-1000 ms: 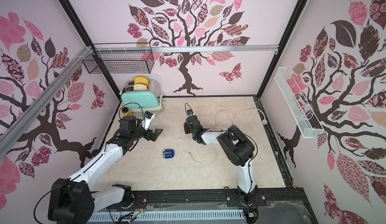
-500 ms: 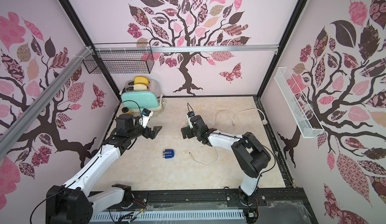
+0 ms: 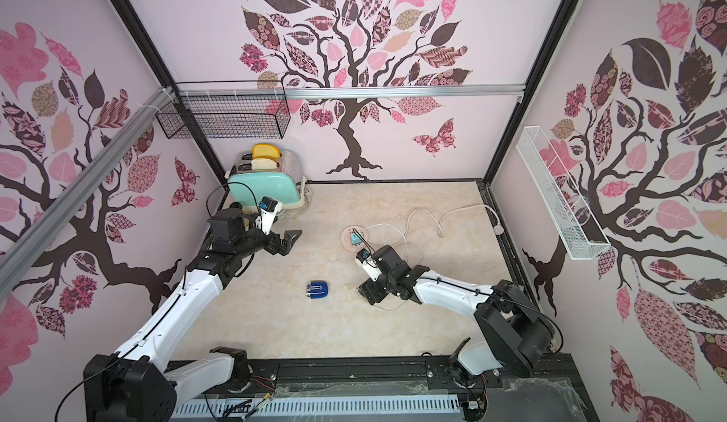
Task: Charge the electric shaver
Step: Insert the plug into the socket, then pick up the charging cable from the center of the board.
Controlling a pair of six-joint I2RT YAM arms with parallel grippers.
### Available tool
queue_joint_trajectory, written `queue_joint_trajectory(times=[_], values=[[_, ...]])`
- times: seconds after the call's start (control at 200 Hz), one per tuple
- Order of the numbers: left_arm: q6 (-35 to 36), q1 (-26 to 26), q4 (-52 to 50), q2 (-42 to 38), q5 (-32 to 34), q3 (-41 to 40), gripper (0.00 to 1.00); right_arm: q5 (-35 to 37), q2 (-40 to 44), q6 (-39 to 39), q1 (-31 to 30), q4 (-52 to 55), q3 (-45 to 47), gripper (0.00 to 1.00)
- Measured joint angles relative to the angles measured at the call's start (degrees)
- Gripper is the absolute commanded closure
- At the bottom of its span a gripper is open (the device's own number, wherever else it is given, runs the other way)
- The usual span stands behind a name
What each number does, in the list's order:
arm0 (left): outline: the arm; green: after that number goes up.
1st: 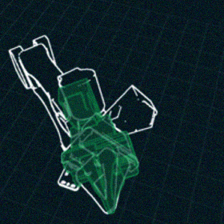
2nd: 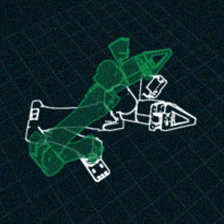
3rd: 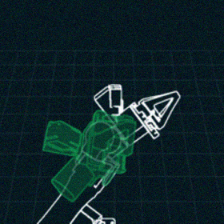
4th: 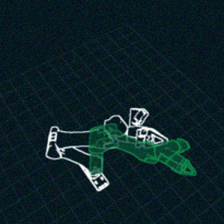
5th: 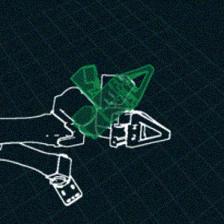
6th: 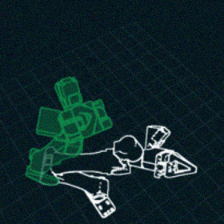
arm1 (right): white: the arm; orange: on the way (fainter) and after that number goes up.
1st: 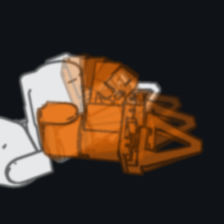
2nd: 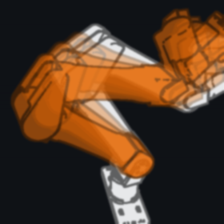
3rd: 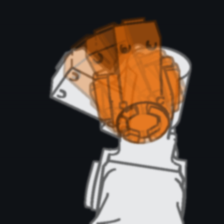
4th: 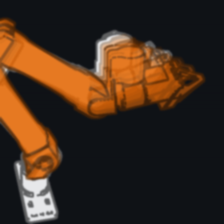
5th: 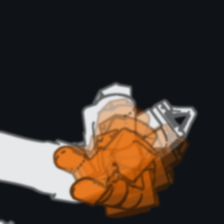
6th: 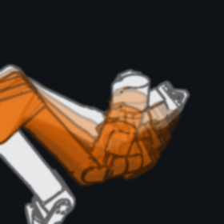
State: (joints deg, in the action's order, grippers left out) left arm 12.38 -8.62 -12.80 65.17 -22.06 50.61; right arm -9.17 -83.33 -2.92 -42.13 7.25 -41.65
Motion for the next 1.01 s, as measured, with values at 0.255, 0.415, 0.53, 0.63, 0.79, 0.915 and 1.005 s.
queue_joint_trajectory(times=[0.255, 0.415, 0.53, 0.63, 0.79, 0.915, 1.005], values=[[-0.6, 0.0, -1.9, 0.1, -0.5, 1.7, 0.02, 0.8, -6.6, -3.5, -4.0, 3.5, -2.9, 0.38], [-1.3, 0.6, -3.4, 0.1, -0.6, 1.7, 0.02, 1.5, -9.5, -4.0, -5.2, 4.6, -4.9, 0.51], [-3.1, 2.7, -4.3, 0.1, -1.2, 1.8, 0.03, 3.2, -12.4, -4.4, -5.1, 5.3, -7.5, 0.62], [-5.1, 5.1, -6.1, 0.1, -2.2, 2.7, 0.04, 4.5, -14.1, -4.8, -5.2, 6.4, -9.4, 0.70], [-7.1, 6.3, -6.8, 0.1, -3.2, 3.7, 0.07, 5.5, -14.0, -5.6, -5.5, 6.8, -9.5, 0.87], [-8.4, 6.3, -8.0, 0.5, -4.6, 3.8, 0.09, 5.3, -12.0, -6.3, -5.5, 6.7, -7.5, 0.98], [-9.6, 6.3, -9.4, 1.2, -6.2, 4.5, 0.10, 5.3, -10.3, -6.3, -5.5, 6.9, -5.9, 1.00]])
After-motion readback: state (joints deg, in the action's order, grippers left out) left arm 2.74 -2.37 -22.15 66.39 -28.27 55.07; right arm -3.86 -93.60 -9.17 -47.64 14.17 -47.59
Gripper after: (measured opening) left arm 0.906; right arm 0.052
